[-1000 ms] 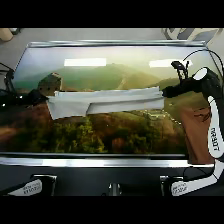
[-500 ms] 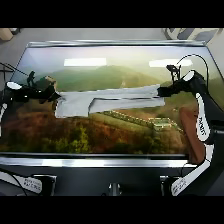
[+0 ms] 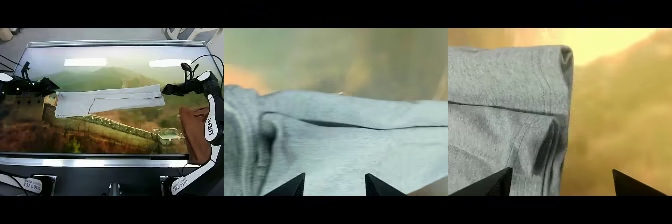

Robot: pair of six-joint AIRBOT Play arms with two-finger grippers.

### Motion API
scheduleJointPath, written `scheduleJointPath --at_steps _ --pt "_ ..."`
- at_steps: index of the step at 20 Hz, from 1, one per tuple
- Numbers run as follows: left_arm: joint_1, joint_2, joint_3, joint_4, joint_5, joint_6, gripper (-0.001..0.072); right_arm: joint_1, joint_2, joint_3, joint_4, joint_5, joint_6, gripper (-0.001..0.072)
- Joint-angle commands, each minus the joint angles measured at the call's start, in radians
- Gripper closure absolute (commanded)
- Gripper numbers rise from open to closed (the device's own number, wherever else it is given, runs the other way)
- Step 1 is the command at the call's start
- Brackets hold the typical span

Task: Fold the shirts.

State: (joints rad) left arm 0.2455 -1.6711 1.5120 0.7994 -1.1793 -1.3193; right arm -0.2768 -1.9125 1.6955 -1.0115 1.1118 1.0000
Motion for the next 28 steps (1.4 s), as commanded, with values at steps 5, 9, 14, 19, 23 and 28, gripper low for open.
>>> scheduleJointPath --at_steps 5,9,14,19,23,28 --pt "-0.165 0.118 0.02 -0.007 -0.027 0.069 0.0247 0.034 -0.109 0.0 0.127 0.055 0.055 0.0036" --pt "-0.29 0.106 0.02 -0.007 0.005 0.108 0.0249 0.063 -0.106 0.001 0.159 0.039 0.053 0.0698" --pt "-0.463 0.028 0.02 -0.007 0.279 -0.045 0.0671 0.066 0.089 0.001 0.282 0.102 -0.07 0.0693" --pt "-0.619 -0.146 0.021 -0.111 0.402 -0.177 0.0671 0.142 0.4 0.0 0.255 0.25 -0.045 0.0693" --pt "-0.711 -0.271 0.021 -0.512 0.409 -0.01 0.0671 0.237 0.566 0.0 0.208 0.285 0.021 0.0692" --pt "-0.779 -0.33 0.021 -0.805 0.401 0.148 0.0673 0.293 0.631 0.0 0.138 0.28 0.078 0.0692"
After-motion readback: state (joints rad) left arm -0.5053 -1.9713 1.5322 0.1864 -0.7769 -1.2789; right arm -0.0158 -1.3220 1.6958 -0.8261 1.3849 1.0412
